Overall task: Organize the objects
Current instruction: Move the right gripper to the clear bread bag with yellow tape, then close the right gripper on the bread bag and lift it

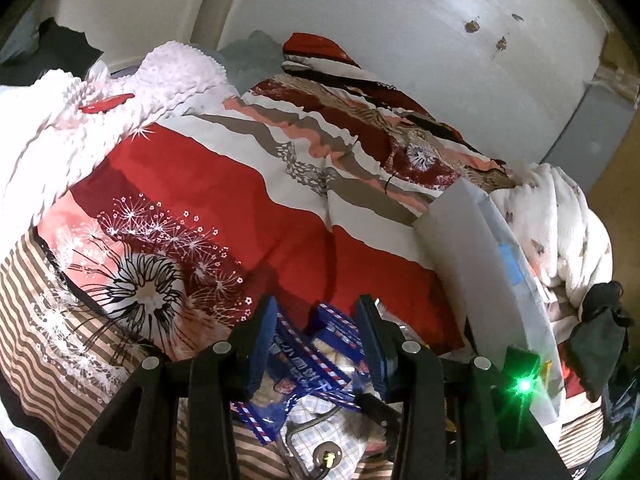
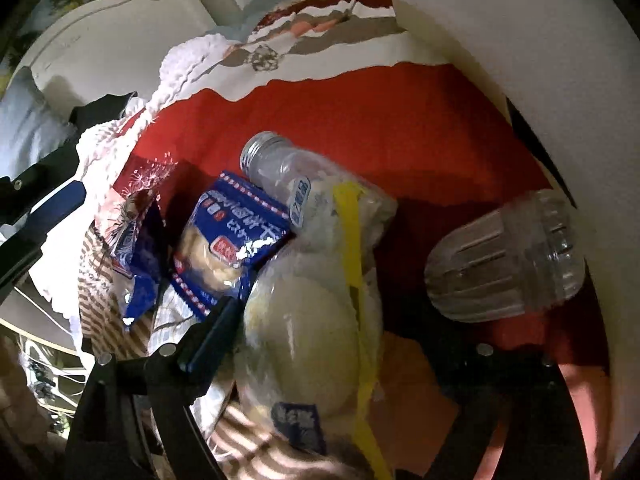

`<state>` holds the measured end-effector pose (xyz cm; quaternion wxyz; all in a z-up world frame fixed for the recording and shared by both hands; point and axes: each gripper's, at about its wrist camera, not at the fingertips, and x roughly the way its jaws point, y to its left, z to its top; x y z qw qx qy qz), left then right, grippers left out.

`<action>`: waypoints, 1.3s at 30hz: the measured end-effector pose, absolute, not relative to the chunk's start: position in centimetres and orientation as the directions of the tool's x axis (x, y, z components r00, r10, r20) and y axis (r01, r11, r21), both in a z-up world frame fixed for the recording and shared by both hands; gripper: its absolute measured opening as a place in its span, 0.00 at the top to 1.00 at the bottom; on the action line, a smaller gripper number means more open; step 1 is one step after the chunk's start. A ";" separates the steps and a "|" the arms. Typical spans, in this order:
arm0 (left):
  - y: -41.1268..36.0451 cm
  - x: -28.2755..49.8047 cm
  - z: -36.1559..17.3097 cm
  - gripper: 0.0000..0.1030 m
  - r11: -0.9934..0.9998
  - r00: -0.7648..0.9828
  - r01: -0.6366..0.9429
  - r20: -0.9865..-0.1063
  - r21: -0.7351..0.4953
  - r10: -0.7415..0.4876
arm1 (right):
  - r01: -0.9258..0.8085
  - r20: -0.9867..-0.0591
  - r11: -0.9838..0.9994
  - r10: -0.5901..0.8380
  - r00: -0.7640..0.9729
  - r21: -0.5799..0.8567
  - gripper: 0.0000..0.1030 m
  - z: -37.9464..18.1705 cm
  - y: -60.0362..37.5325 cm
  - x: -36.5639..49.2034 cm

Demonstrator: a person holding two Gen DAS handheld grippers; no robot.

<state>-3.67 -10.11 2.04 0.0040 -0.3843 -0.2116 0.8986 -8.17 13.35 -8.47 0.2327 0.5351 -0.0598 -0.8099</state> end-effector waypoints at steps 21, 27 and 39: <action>-8.9 -3.5 3.1 0.62 -0.943 -0.727 0.103 -0.671 -0.317 0.146 | 0.246 -0.879 -0.906 -0.403 -0.256 0.343 0.49 -6.5 12.8 -7.3; -8.4 -3.3 3.5 0.62 -0.949 -0.738 0.084 -0.659 -0.305 0.146 | 0.224 -0.827 -0.897 -0.440 -0.351 0.382 0.50 -3.3 14.6 -6.6; -5.4 -2.8 5.0 0.62 -0.971 -0.779 -0.026 -0.604 -0.237 0.168 | 0.289 -0.597 -0.849 -0.519 -0.612 0.442 0.50 4.0 17.8 -4.0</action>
